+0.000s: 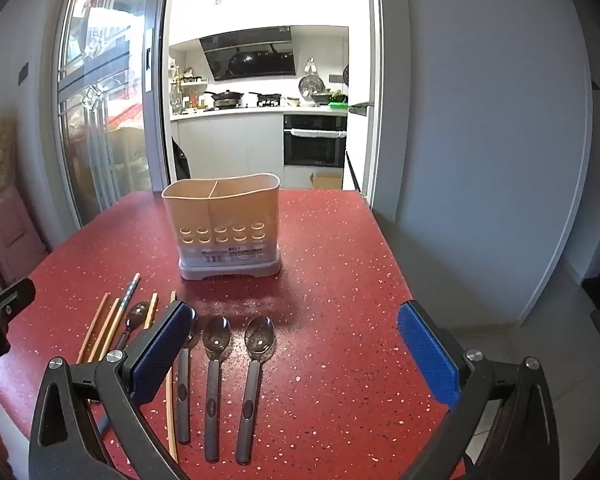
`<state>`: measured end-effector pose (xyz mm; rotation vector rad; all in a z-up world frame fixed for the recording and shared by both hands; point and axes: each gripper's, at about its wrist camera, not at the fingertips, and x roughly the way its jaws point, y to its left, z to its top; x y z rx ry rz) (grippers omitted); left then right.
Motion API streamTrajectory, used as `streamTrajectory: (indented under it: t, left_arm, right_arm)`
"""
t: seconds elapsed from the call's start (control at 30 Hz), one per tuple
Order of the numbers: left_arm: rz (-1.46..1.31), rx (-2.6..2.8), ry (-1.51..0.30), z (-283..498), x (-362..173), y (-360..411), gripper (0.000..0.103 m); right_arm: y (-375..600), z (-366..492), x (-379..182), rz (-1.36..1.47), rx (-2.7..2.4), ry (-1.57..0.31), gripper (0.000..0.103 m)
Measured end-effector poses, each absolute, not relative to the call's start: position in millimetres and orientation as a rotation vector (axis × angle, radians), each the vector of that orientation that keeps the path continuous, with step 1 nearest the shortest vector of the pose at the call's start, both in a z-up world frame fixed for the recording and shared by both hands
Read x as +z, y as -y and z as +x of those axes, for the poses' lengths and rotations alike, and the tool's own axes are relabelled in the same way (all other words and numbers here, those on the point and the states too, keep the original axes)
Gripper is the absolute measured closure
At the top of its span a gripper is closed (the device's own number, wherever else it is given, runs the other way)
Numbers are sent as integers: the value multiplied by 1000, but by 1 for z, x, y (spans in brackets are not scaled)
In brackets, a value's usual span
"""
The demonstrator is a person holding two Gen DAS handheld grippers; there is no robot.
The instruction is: Organize utensils
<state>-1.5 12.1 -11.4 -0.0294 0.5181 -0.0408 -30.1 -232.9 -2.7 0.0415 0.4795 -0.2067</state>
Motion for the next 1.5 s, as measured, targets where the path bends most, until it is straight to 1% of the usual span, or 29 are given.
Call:
streamTrajectory:
  t: [0.3,0.53,1.5]
  left_arm:
    - [16,-77,-480,-14,-17,-11,0]
    - [23,-75,-487,-10,-23,-6,0]
    - [27,-86,-500,-6,-32,-6,0]
  right_arm:
    - [230,-41,-6,19,-229,-413,0]
    - [230,-43,-15,11,-232,-426,0]
    - [224,-43,-17,7,-227,-435,0]
